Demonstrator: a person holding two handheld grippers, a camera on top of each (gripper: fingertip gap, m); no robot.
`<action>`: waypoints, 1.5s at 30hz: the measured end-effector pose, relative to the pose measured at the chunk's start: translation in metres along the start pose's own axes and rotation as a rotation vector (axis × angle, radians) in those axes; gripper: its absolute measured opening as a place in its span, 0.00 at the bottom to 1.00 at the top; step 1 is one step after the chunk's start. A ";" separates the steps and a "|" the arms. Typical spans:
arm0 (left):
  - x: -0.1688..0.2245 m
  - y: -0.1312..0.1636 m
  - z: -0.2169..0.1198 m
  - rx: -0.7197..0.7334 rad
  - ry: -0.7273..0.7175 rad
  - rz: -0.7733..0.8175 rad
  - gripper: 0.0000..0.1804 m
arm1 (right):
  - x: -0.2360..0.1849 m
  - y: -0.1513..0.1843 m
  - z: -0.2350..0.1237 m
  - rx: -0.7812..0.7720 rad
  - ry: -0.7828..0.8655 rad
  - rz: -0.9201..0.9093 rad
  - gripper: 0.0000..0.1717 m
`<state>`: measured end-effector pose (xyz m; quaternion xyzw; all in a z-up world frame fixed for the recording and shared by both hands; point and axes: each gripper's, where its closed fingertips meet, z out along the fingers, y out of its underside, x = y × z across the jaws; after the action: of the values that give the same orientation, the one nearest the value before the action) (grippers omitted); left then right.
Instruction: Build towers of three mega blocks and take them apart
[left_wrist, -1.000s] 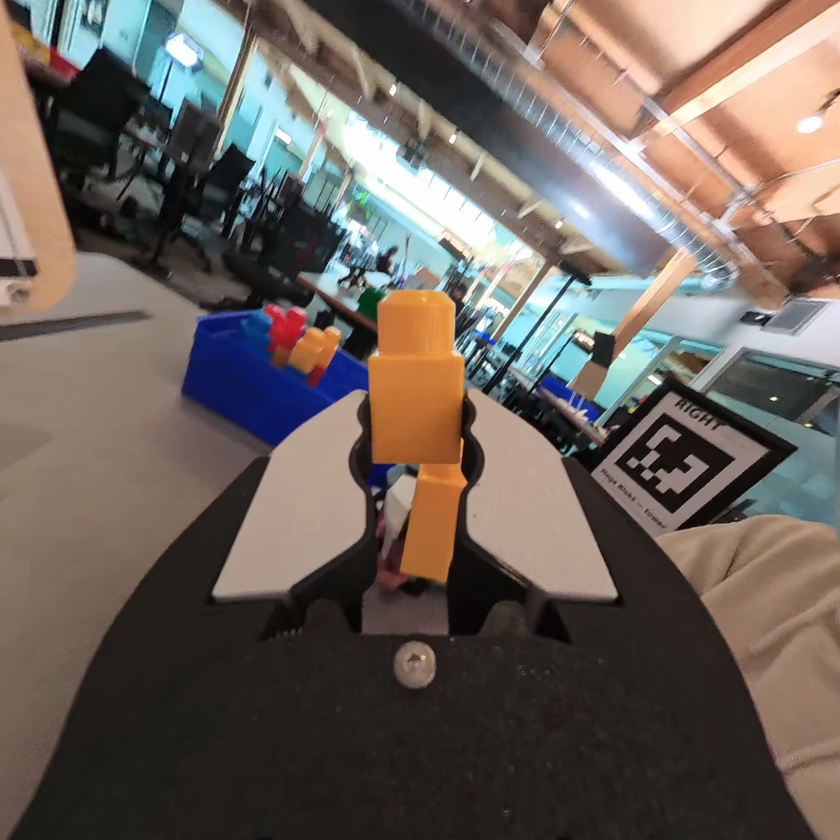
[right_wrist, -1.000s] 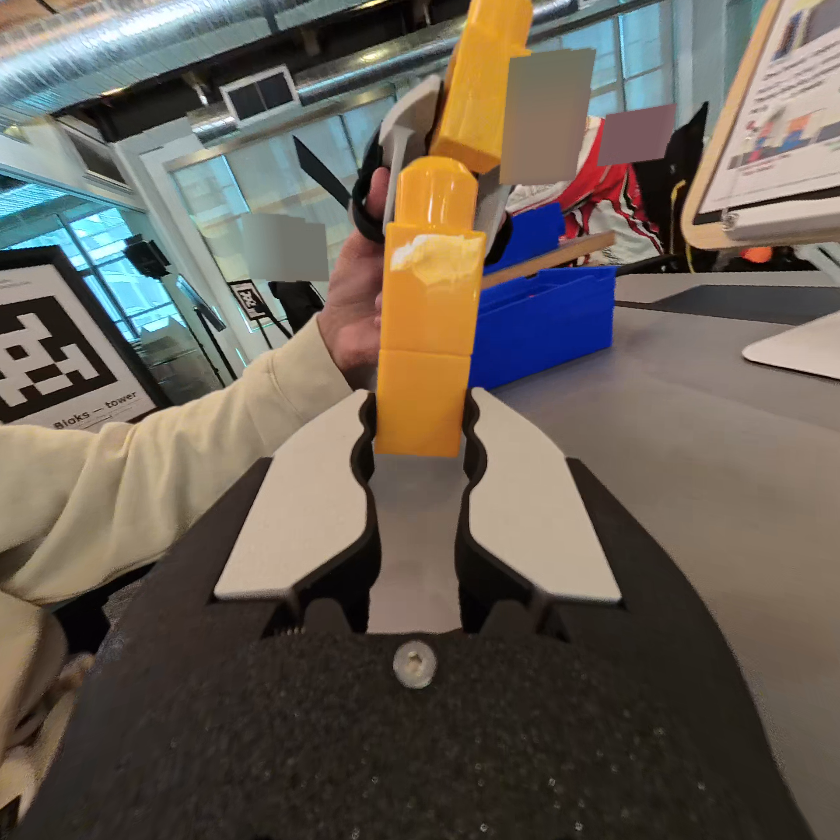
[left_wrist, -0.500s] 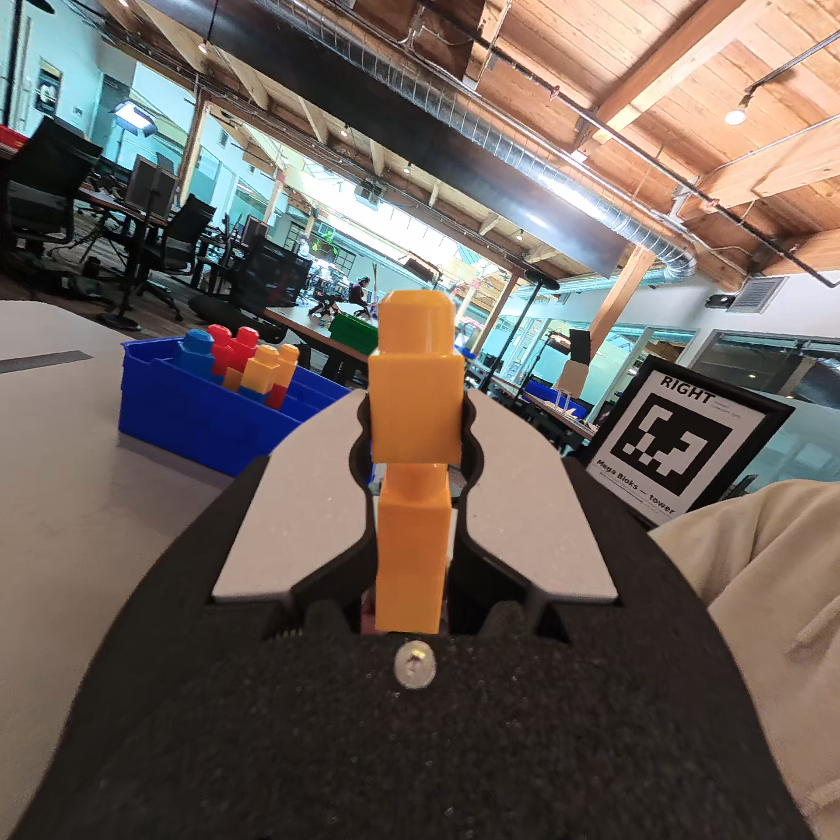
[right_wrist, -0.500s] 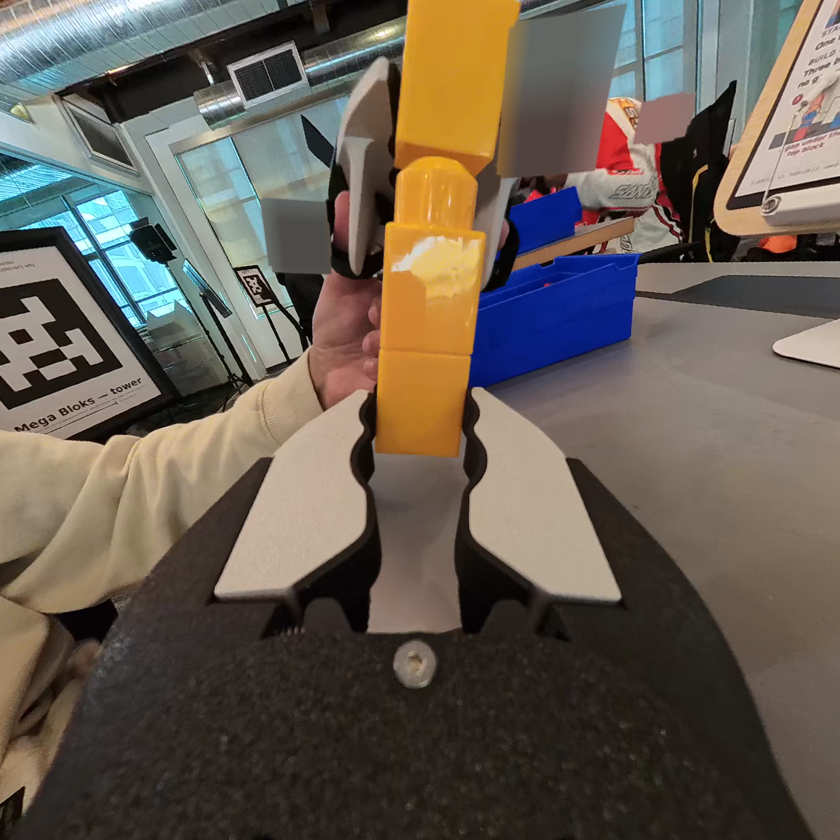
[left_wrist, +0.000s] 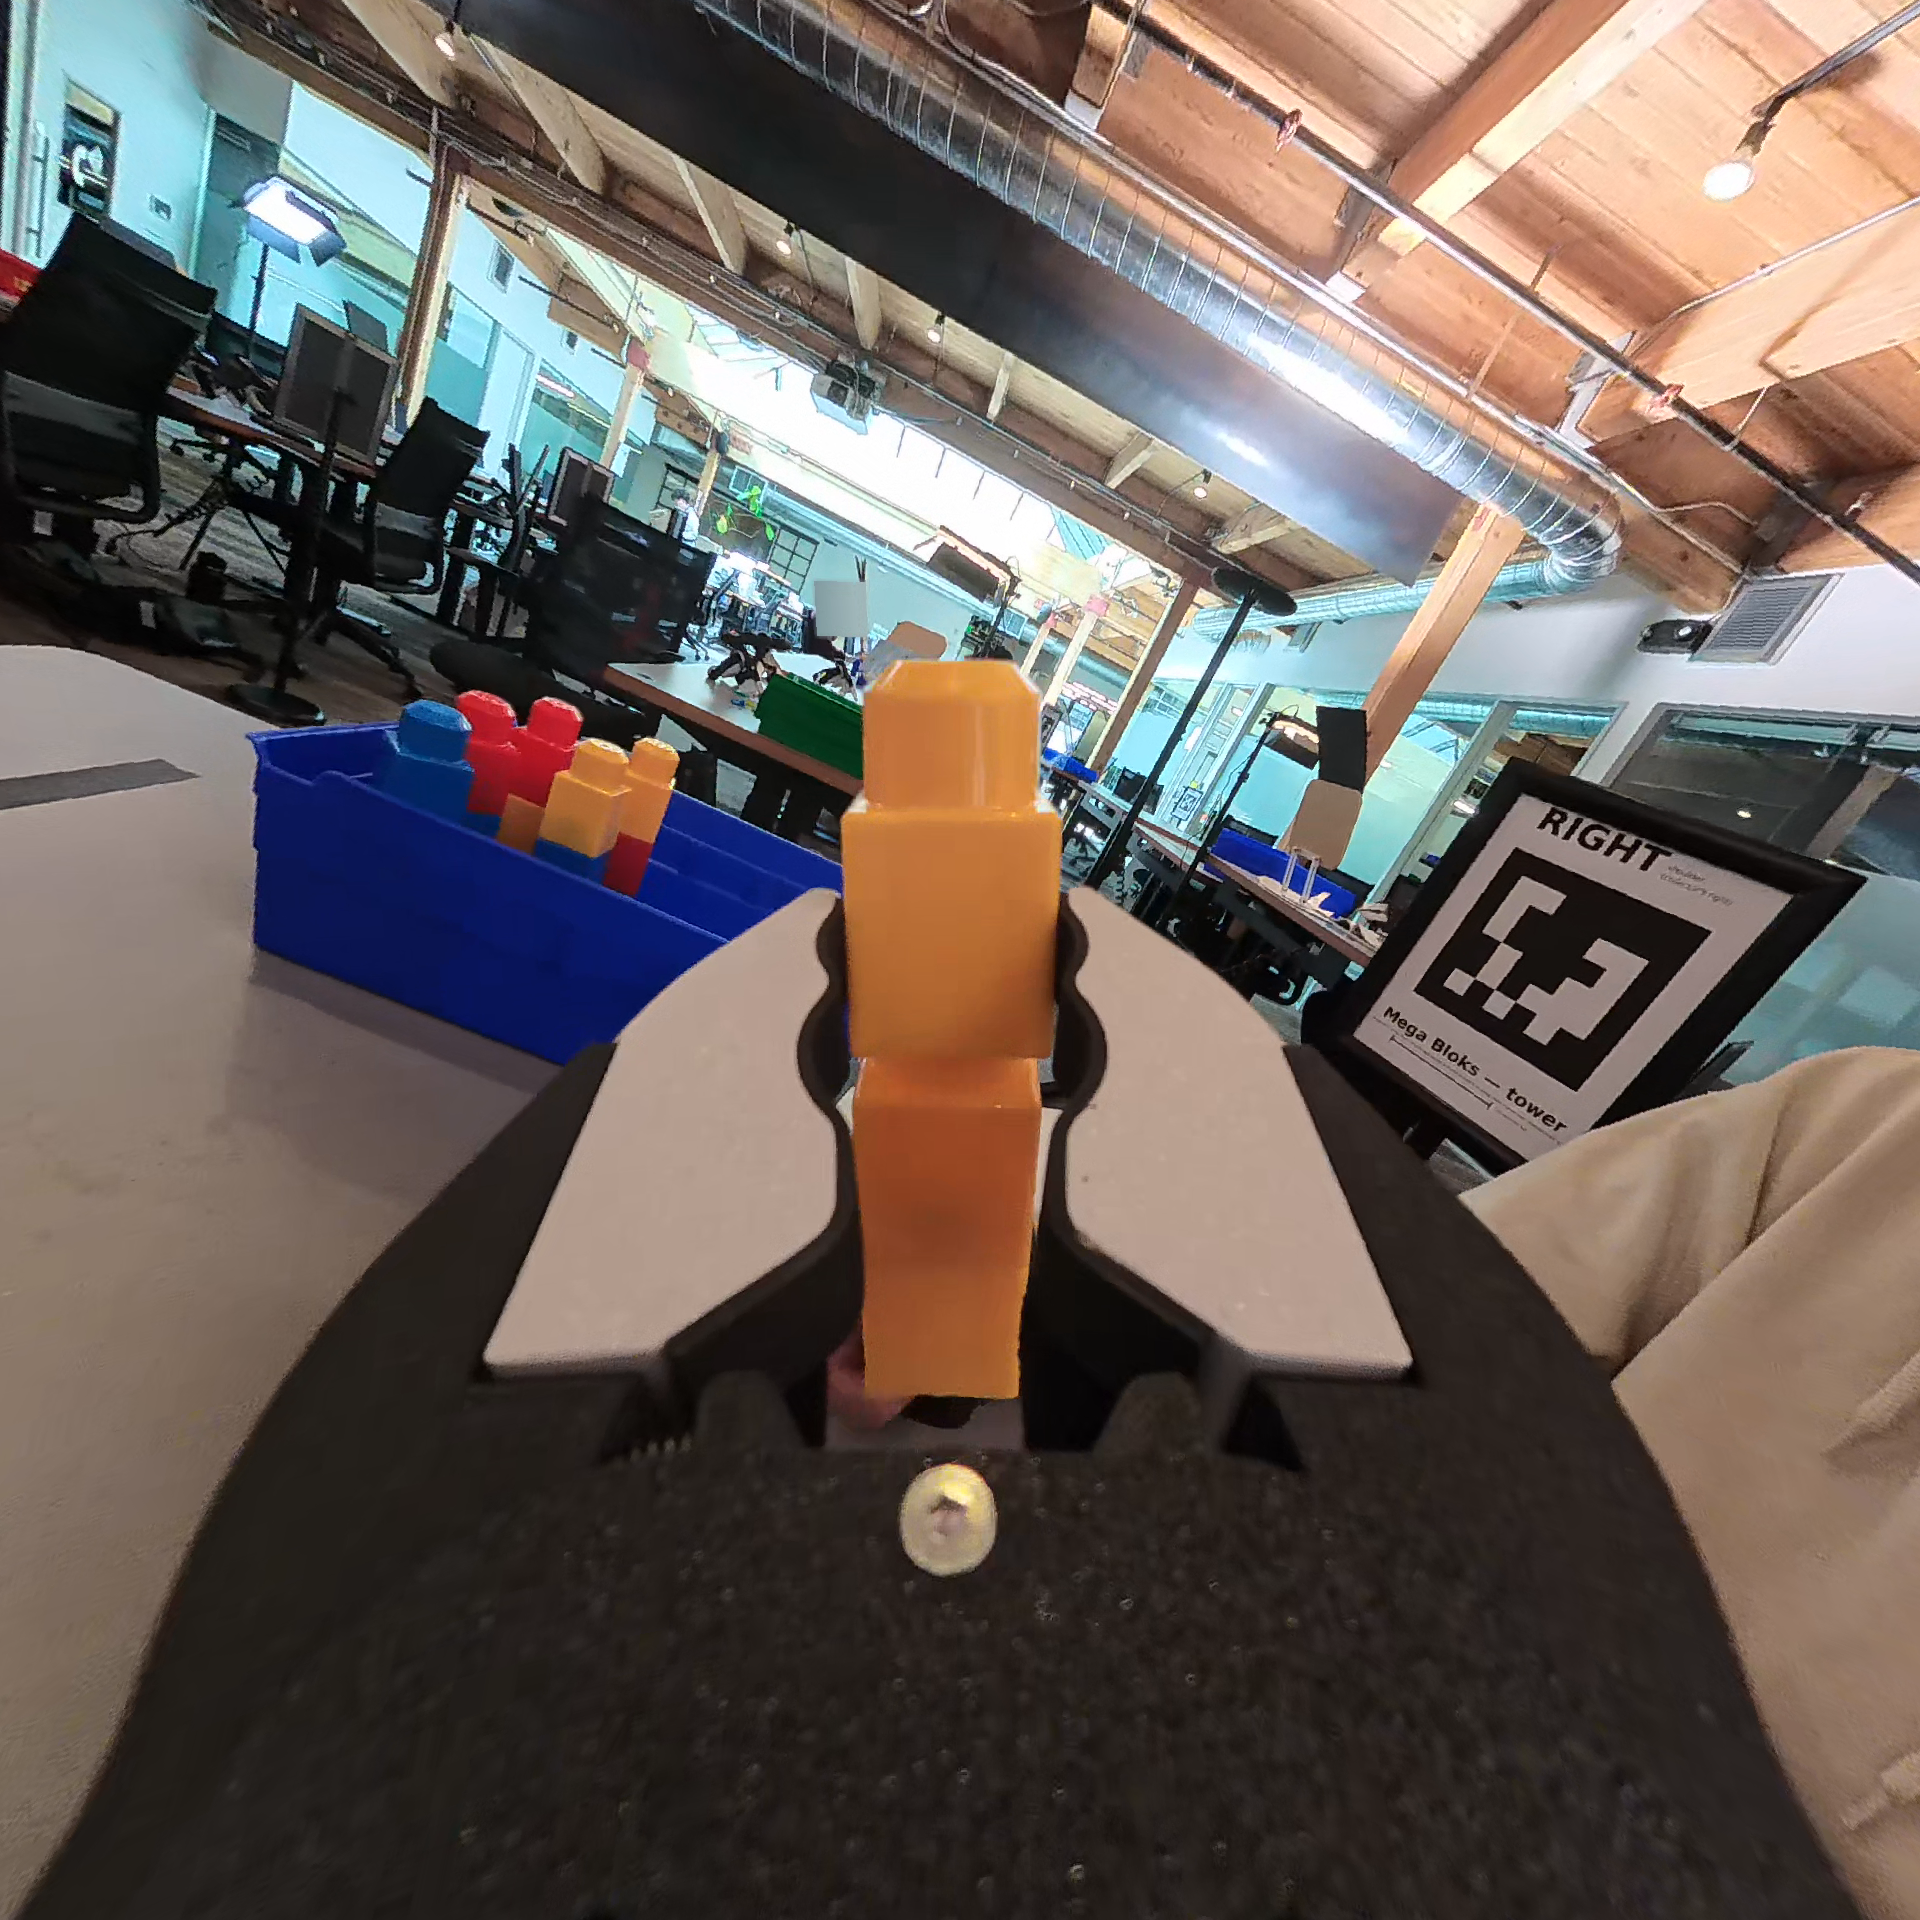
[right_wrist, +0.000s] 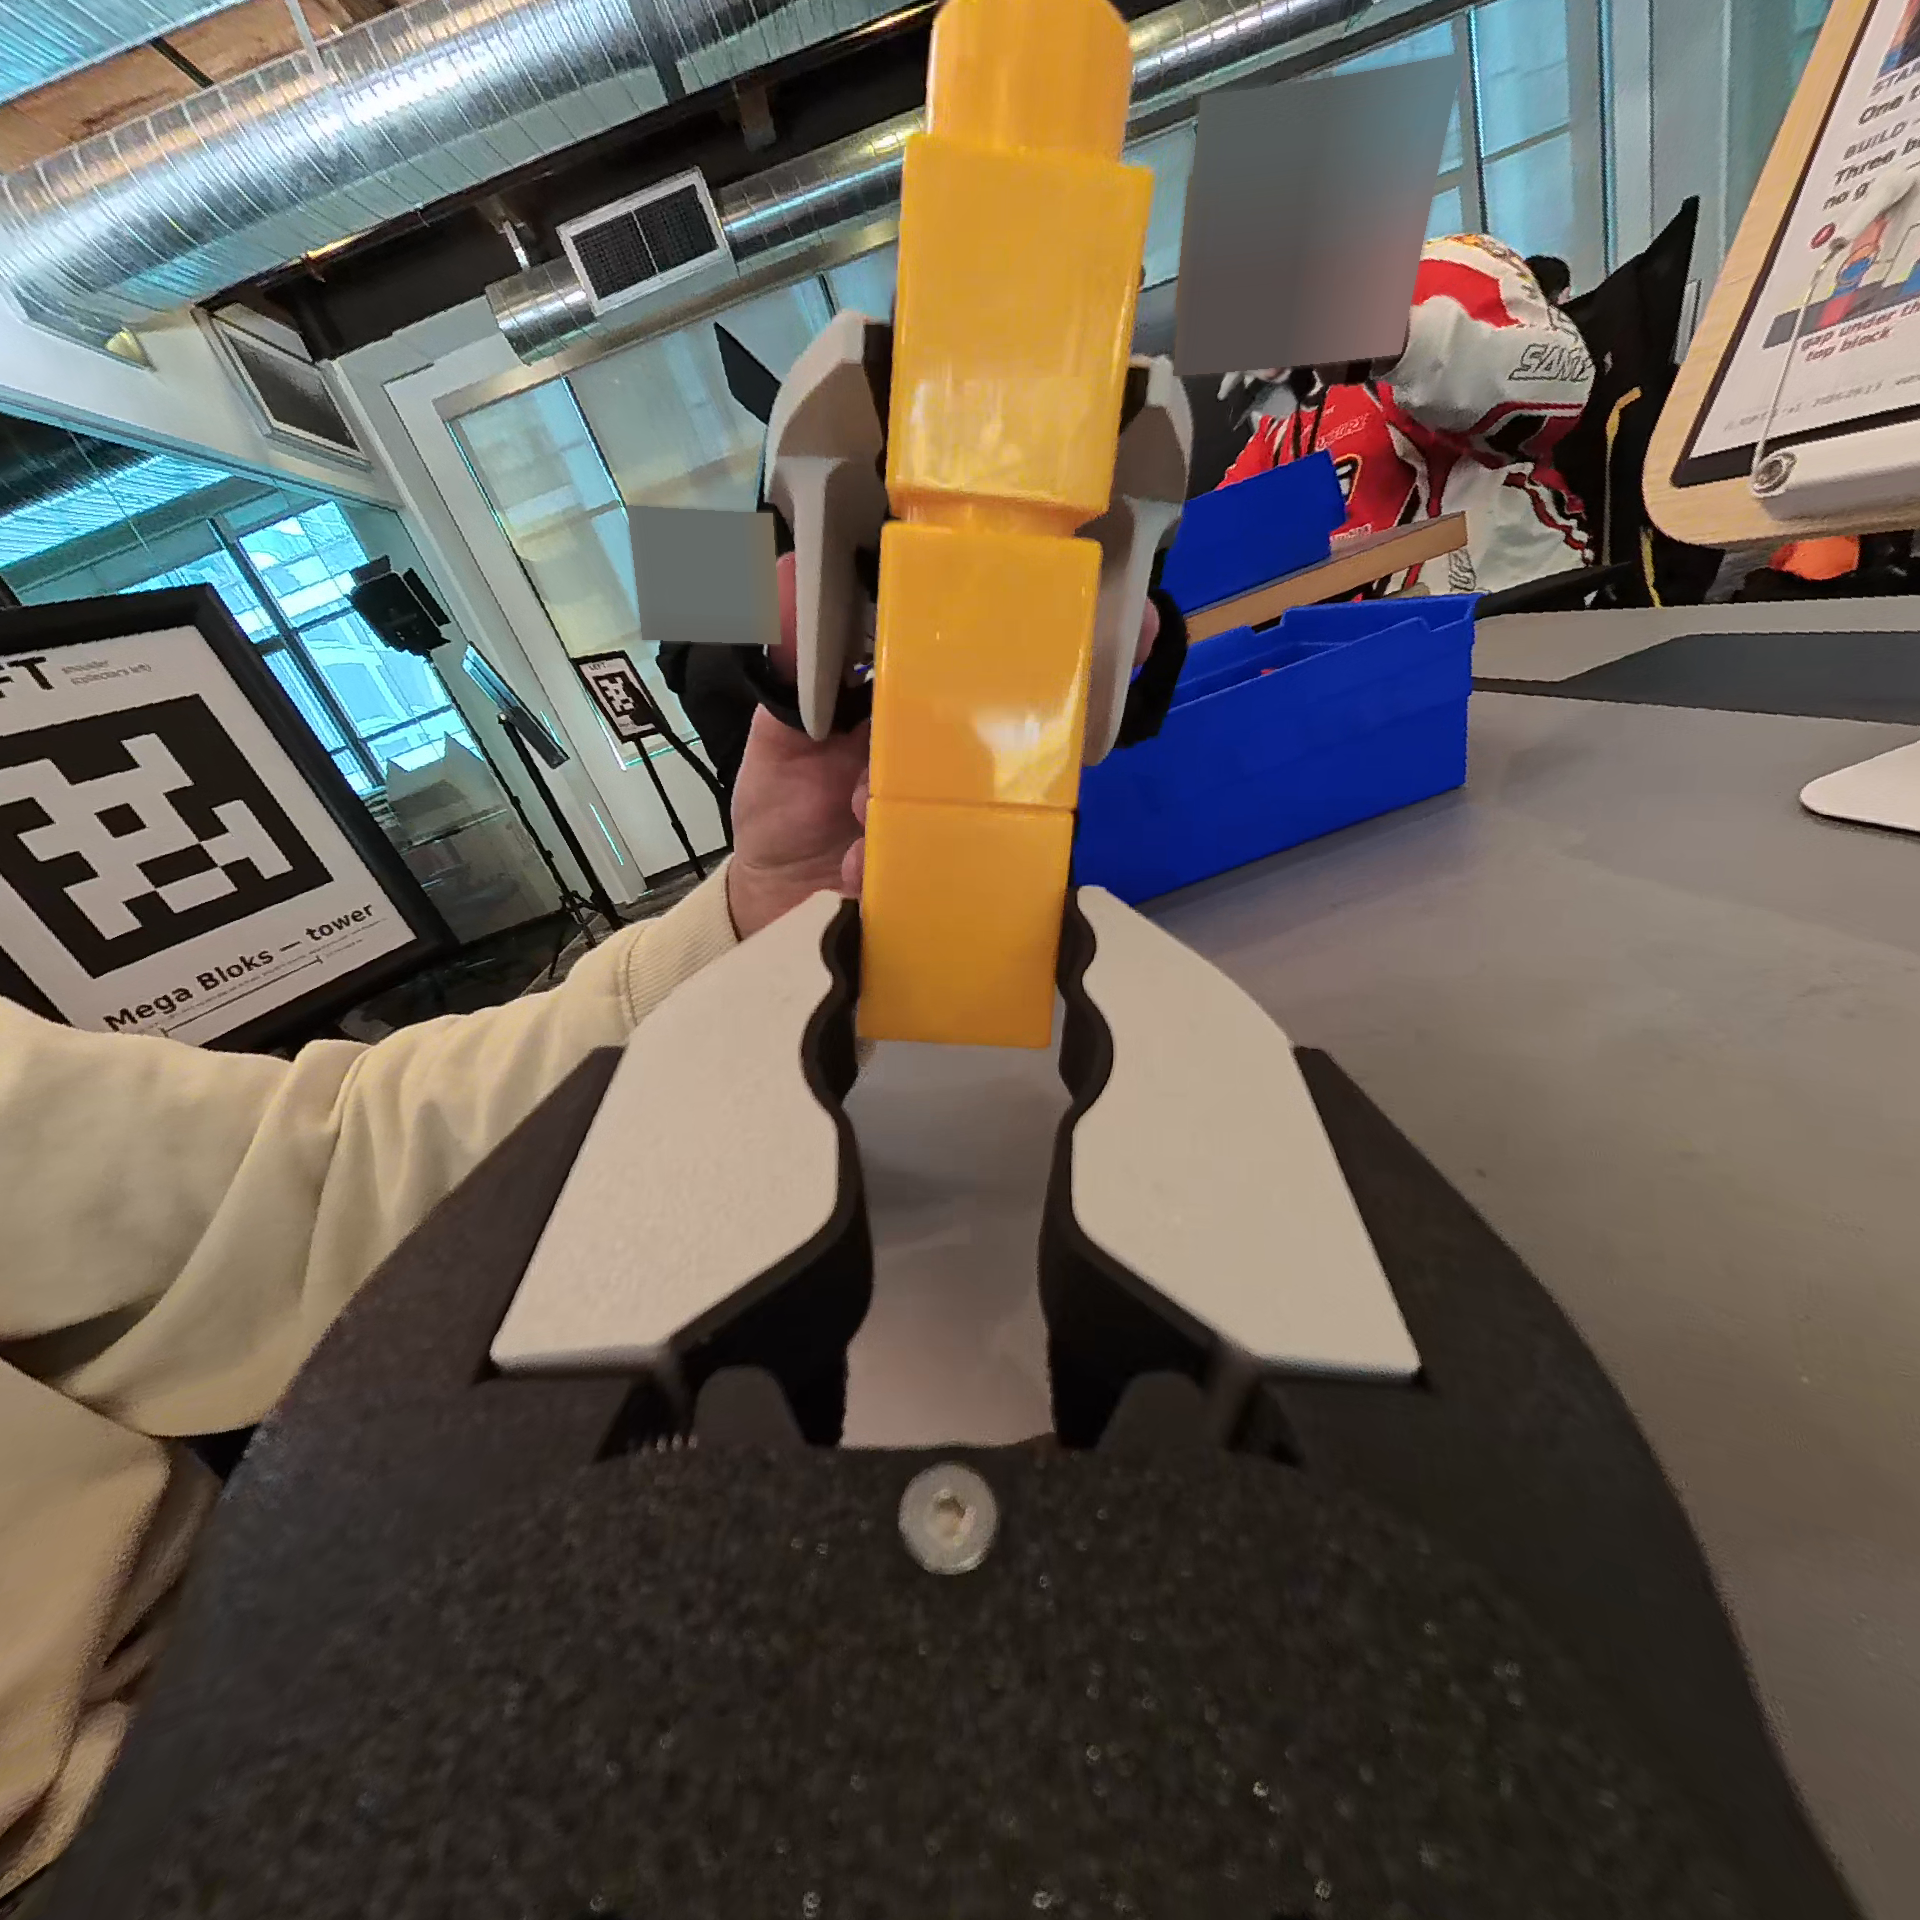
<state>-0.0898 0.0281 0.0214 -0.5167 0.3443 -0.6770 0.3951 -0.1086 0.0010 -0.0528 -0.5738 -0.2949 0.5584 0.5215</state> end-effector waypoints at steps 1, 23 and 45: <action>0.000 0.000 0.000 0.003 0.000 -0.004 0.20 | 0.000 0.000 0.000 0.001 -0.003 0.007 0.21; -0.012 0.024 -0.014 -0.258 -0.033 -0.045 0.20 | 0.007 -0.017 -0.017 0.082 -0.017 0.053 0.21; -0.052 0.042 -0.015 -0.199 -0.242 -0.190 0.20 | 0.058 0.014 -0.010 -0.262 0.666 -0.618 0.26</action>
<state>-0.0887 0.0569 -0.0410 -0.6612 0.3094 -0.6066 0.3149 -0.0905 0.0478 -0.0863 -0.6680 -0.3365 0.1204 0.6528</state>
